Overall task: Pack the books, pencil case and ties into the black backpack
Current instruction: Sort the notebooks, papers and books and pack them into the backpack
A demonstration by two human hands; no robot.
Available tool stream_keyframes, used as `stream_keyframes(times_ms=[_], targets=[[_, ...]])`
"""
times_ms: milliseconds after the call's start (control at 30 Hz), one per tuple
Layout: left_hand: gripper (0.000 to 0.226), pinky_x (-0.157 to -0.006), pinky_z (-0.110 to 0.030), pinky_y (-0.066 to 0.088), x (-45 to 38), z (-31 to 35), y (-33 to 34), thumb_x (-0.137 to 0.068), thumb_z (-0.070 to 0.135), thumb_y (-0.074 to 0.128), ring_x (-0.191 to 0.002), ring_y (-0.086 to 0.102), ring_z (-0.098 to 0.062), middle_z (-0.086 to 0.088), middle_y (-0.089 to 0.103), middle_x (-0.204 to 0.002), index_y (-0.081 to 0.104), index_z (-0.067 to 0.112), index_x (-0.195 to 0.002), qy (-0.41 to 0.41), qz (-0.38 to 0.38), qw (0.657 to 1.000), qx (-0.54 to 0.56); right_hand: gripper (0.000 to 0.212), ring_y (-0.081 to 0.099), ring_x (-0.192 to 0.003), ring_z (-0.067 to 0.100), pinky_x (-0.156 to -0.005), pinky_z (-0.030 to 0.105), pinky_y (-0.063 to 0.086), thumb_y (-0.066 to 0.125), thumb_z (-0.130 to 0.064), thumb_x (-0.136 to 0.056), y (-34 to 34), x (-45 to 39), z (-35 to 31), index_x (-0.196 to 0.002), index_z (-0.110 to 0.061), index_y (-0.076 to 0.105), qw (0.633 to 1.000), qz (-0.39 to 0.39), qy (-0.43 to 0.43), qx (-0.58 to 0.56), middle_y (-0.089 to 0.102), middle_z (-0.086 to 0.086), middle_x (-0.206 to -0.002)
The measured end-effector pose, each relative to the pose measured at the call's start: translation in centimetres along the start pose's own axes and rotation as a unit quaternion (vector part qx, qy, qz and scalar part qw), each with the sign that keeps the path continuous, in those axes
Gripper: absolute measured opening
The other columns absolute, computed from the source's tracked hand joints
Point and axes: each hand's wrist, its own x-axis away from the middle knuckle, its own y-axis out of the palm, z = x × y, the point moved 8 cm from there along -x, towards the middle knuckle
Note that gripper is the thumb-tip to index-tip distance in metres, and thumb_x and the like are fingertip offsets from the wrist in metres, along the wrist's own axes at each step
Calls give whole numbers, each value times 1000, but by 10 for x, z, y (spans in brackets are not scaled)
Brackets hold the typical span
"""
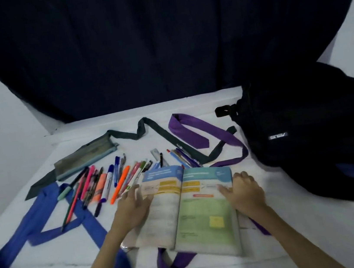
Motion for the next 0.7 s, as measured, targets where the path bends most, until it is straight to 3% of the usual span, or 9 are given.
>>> stream_keyframes(times_ms=[100, 200, 300, 367, 533, 633, 700], targets=[[69, -106, -48, 37, -2, 1, -5, -88, 56, 52, -131, 41, -30, -11, 44, -144, 34, 17, -142, 19, 0, 998, 55, 63, 46, -115, 28, -82, 35, 45, 65, -54, -80, 7, -7, 3, -114, -3, 54, 994, 4, 75, -74, 55, 13, -116], [71, -108, -51, 35, -5, -3, -4, -87, 62, 49, -135, 35, -32, -11, 36, -149, 35, 20, -142, 2, -2, 1000, 29, 53, 44, -112, 28, -75, 33, 41, 77, -43, -73, 3, -6, 0, -104, -5, 57, 979, 17, 136, -149, 60, 9, -105], [71, -107, -50, 35, -5, 2, -7, -86, 63, 50, -135, 35, -31, -10, 34, -150, 35, 22, -141, 11, 12, 999, 33, 24, 50, -89, 25, -65, 32, 39, 67, -18, -83, -9, -5, -23, -86, -13, 44, 965, 37, 97, -242, 54, 3, -84], [66, -104, -46, 37, -6, 6, -8, -86, 57, 54, -131, 39, -31, -11, 35, -148, 36, 22, -139, 10, 12, 999, 40, 29, 46, -71, 19, -57, 29, 36, 56, -8, -89, -16, -3, -41, -77, -17, 31, 949, 37, 68, -306, 44, -1, -74], [71, -101, -50, 41, -5, -2, -10, -73, 58, 69, -126, 44, -30, -8, 43, -142, 42, 26, -130, -14, 6, 992, 122, 17, 60, -64, 16, -44, 23, 45, 53, 0, -92, -36, 14, -61, -99, -11, 41, 870, 47, 71, -485, 60, 8, -82], [73, -82, -35, 52, -3, -3, -31, -73, 27, 80, -107, 57, -24, -5, 54, -127, 39, 14, -132, -44, 16, 943, 331, 20, 66, -76, 24, -64, 35, 57, 57, 1, -90, -57, 20, -65, -108, -7, 55, 838, 54, 55, -540, 67, 10, -88], [58, -65, -27, 53, 3, 15, -50, -76, 14, 78, -90, 66, -19, -6, 64, -115, 48, 4, -125, -21, -12, 910, 414, 22, 69, -87, 29, -80, 45, 56, 60, 1, -88, -70, 22, -72, -109, -7, 62, 823, 56, 26, -565, 70, 12, -94]])
